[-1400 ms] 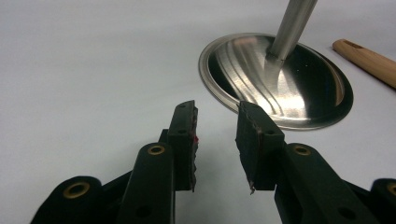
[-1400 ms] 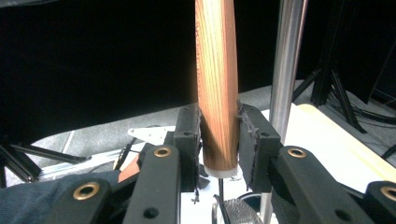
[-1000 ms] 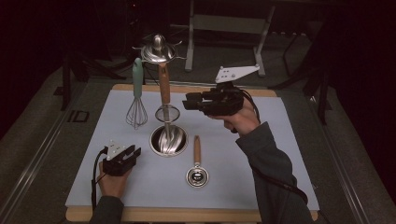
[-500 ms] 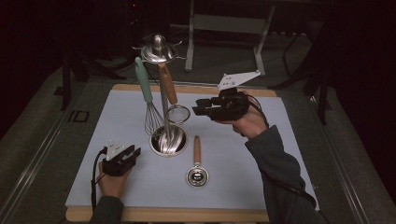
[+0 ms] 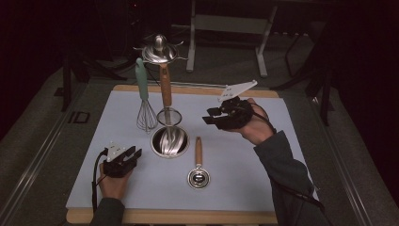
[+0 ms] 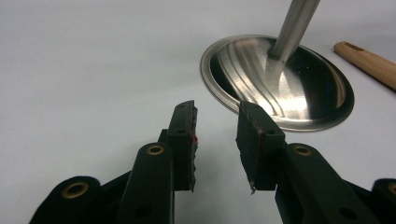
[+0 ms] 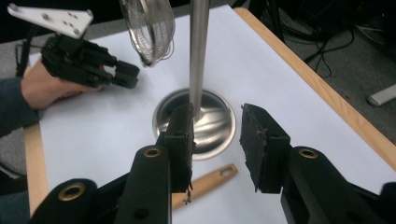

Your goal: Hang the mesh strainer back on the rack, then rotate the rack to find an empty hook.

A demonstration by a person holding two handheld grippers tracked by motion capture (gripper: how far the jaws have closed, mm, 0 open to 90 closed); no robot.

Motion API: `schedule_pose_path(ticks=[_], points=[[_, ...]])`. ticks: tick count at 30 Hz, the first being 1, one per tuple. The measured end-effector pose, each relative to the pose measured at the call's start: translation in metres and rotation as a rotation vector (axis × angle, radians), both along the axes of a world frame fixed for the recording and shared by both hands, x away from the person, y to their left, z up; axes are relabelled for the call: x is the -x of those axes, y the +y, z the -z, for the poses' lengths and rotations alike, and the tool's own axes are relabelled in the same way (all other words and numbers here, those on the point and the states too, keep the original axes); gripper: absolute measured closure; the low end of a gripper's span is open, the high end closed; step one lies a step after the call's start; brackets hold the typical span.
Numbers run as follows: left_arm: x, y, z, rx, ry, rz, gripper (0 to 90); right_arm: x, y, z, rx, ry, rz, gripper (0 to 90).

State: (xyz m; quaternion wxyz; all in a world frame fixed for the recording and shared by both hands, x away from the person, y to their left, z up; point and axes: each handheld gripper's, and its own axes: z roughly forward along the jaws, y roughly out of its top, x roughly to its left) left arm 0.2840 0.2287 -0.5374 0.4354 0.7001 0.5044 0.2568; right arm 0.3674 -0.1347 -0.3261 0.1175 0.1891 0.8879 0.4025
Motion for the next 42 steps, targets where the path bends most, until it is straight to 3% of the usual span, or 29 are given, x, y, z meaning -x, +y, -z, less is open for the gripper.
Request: schedule_pose_path(ticks=[7, 16, 20, 25, 26, 27, 31, 36, 40, 41, 42], points=[[0.002, 0.003, -0.003, 0.039, -0.016, -0.004, 69.3, 0.000, -0.006, 0.019, 0.069, 0.011, 0.011, 63.3], [0.017, 0.009, -0.030, 0.121, -0.131, -0.028, 79.2, -0.001, -0.018, 0.039, 0.108, 0.041, 0.040, 61.8], [0.020, 0.004, -0.043, 0.115, -0.177, -0.028, 85.1, 0.003, -0.023, 0.046, 0.125, 0.041, 0.054, 60.8], [0.024, -0.004, -0.070, 0.130, -0.264, -0.016, 89.9, 0.010, -0.028, 0.059, 0.159, 0.037, 0.066, 59.6], [0.024, -0.004, -0.070, 0.130, -0.264, -0.016, 89.9, 0.011, -0.029, 0.062, 0.171, 0.031, 0.070, 59.4], [0.025, -0.006, -0.083, 0.157, -0.300, -0.001, 89.9, 0.012, -0.030, 0.064, 0.176, 0.033, 0.074, 59.3], [0.026, -0.013, -0.112, 0.204, -0.379, 0.023, 90.0, 0.016, -0.037, 0.077, 0.159, 0.067, 0.091, 58.6], [0.022, -0.020, -0.145, 0.220, -0.459, 0.043, 90.0, 0.016, -0.046, 0.093, 0.149, 0.108, 0.126, 57.9], [0.018, -0.023, -0.167, 0.230, -0.512, 0.048, 90.0, 0.014, -0.055, 0.097, 0.119, 0.130, 0.155, 57.7], [0.018, -0.023, -0.167, 0.230, -0.512, 0.048, 90.0, 0.014, -0.057, 0.097, 0.112, 0.133, 0.160, 57.7], [0.017, -0.025, -0.177, 0.231, -0.538, 0.047, 90.0, 0.014, -0.059, 0.097, 0.106, 0.136, 0.164, 57.7]])
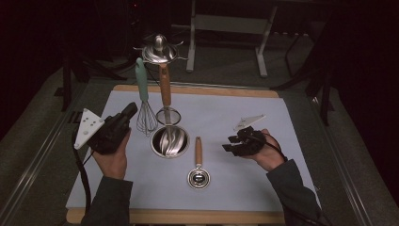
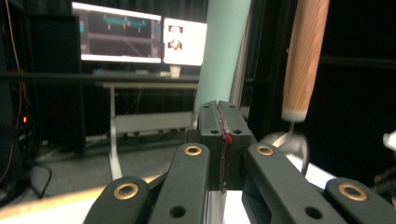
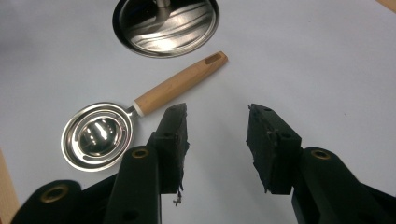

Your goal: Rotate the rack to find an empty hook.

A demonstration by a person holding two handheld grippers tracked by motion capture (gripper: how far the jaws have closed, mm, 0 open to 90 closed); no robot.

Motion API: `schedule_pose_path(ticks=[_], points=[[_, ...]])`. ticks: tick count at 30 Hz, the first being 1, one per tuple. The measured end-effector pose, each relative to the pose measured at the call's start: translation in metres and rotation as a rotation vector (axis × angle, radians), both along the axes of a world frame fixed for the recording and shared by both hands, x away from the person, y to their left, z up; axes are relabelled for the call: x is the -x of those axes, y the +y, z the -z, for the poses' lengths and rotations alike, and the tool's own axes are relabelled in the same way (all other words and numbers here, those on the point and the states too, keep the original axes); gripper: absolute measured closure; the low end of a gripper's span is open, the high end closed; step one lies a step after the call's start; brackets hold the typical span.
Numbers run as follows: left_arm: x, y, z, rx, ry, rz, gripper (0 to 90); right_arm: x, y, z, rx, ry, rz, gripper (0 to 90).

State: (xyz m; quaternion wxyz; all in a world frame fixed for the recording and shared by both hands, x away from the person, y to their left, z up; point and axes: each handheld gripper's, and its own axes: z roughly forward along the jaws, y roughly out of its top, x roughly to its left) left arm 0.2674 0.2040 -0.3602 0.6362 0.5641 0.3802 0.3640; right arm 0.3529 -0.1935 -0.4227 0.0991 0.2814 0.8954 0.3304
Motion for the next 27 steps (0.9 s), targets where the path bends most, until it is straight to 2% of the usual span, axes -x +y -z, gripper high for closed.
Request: schedule_pose_path(ticks=[1, 2, 3, 5, 7, 12, 18, 27], points=[[0.000, 0.000, 0.000, 0.000, 0.000, 0.000, 90.0, 0.000, -0.001, 0.000, -0.003, -0.001, 0.002, 57.7], [-0.001, -0.002, -0.013, 0.010, -0.029, 0.002, 90.0, 0.001, -0.003, 0.000, -0.009, 0.000, 0.007, 57.7], [-0.001, -0.002, -0.019, 0.013, -0.044, 0.005, 90.0, 0.002, -0.004, 0.001, -0.011, 0.003, 0.006, 57.7], [-0.002, -0.003, -0.023, 0.014, -0.054, 0.006, 90.0, 0.003, -0.004, 0.001, -0.010, 0.009, 0.007, 57.5], [-0.003, -0.007, -0.041, 0.008, -0.096, 0.009, 89.9, 0.004, -0.005, 0.003, -0.004, 0.008, 0.004, 57.3], [-0.006, -0.013, -0.063, 0.001, -0.139, 0.012, 89.9, 0.003, -0.005, 0.004, -0.014, 0.014, 0.007, 57.2], [-0.015, -0.016, -0.077, -0.004, -0.150, 0.002, 89.9, 0.003, -0.004, 0.002, -0.018, 0.014, 0.006, 57.1], [-0.022, -0.015, -0.083, -0.005, -0.138, 0.008, 89.9, 0.003, -0.008, 0.005, -0.018, 0.019, 0.016, 57.0]])
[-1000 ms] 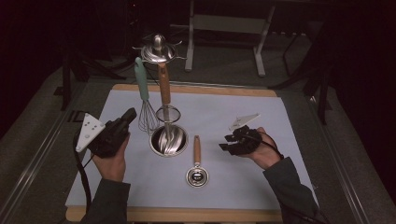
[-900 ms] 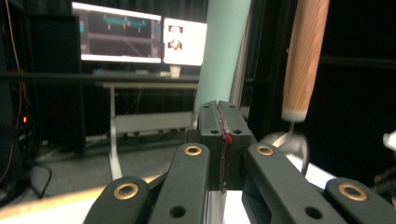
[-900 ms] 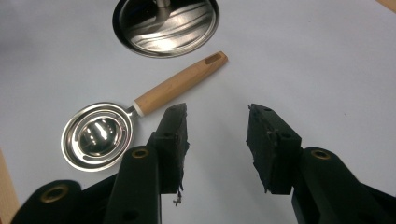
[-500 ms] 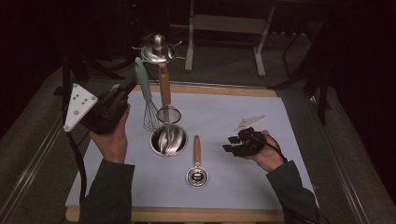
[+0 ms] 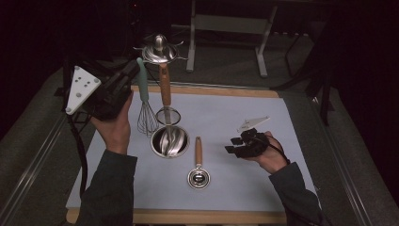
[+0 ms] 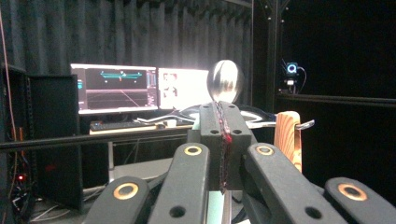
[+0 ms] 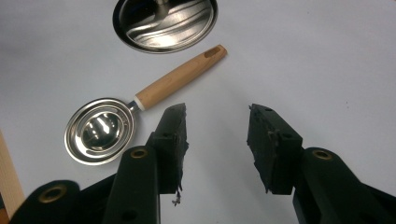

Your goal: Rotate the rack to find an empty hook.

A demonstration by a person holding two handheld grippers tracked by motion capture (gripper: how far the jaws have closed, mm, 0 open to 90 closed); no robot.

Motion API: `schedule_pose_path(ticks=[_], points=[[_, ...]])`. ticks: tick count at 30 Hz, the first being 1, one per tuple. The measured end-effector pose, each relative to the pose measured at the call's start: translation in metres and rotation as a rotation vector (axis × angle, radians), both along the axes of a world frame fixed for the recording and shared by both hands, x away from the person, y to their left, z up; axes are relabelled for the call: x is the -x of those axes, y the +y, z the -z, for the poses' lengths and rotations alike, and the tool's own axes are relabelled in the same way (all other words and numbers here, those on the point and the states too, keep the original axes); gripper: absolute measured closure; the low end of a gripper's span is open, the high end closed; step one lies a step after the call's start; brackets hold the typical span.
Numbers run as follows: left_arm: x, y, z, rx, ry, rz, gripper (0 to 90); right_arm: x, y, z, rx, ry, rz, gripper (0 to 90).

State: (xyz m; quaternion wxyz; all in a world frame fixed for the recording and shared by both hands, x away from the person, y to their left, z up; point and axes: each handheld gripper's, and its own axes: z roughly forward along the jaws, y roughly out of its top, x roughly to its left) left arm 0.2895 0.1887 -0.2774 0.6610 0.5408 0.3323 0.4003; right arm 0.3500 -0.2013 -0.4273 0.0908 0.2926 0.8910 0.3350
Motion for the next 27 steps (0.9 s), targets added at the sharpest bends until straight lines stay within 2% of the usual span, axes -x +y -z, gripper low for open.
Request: schedule_pose_path(ticks=[11, 17, 27], points=[[-0.010, 0.009, 0.000, -0.007, 0.027, -0.029, 90.0, 0.000, 0.000, -0.001, -0.003, 0.000, 0.003, 57.0], [-0.018, 0.013, -0.003, -0.043, 0.035, -0.065, 90.0, 0.000, -0.002, 0.000, -0.004, 0.004, 0.010, 56.9], [-0.028, 0.018, -0.004, -0.038, 0.056, -0.085, 90.0, 0.000, -0.003, 0.004, 0.000, 0.010, 0.010, 56.9]])
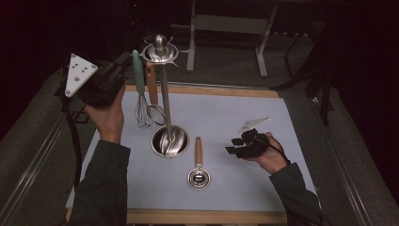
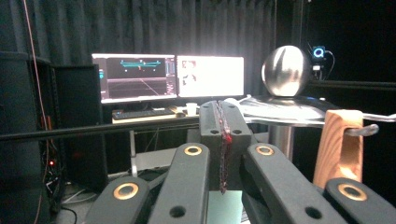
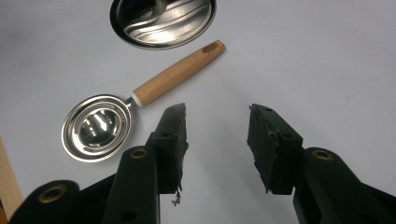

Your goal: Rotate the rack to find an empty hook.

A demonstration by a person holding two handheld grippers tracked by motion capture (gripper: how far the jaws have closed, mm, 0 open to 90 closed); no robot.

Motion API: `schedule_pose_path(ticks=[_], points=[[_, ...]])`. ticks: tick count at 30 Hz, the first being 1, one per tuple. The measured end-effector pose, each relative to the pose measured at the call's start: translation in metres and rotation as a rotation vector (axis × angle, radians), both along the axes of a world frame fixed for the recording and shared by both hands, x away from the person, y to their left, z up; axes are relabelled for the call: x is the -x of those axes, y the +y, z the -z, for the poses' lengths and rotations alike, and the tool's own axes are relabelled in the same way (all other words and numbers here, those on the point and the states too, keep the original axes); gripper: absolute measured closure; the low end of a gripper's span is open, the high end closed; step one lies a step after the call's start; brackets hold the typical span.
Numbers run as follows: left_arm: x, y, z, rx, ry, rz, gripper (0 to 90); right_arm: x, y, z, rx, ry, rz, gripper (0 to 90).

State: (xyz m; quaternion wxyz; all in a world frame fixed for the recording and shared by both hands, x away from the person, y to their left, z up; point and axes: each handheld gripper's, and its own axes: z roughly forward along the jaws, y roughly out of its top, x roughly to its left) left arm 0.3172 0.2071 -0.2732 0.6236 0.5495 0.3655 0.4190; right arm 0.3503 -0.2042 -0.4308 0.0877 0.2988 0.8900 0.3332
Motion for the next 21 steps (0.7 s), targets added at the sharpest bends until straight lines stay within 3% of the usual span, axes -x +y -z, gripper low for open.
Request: schedule_pose_path(ticks=[5, 21], points=[[-0.0026, 0.0007, 0.0004, 0.005, 0.007, -0.001, 90.0, -0.0001, -0.0041, 0.0011, -0.005, 0.000, 0.005, 56.9], [0.0015, -0.0007, -0.0013, -0.036, -0.007, 0.032, 90.0, 0.0004, -0.0065, 0.0095, -0.002, 0.020, 0.019, 56.6]])
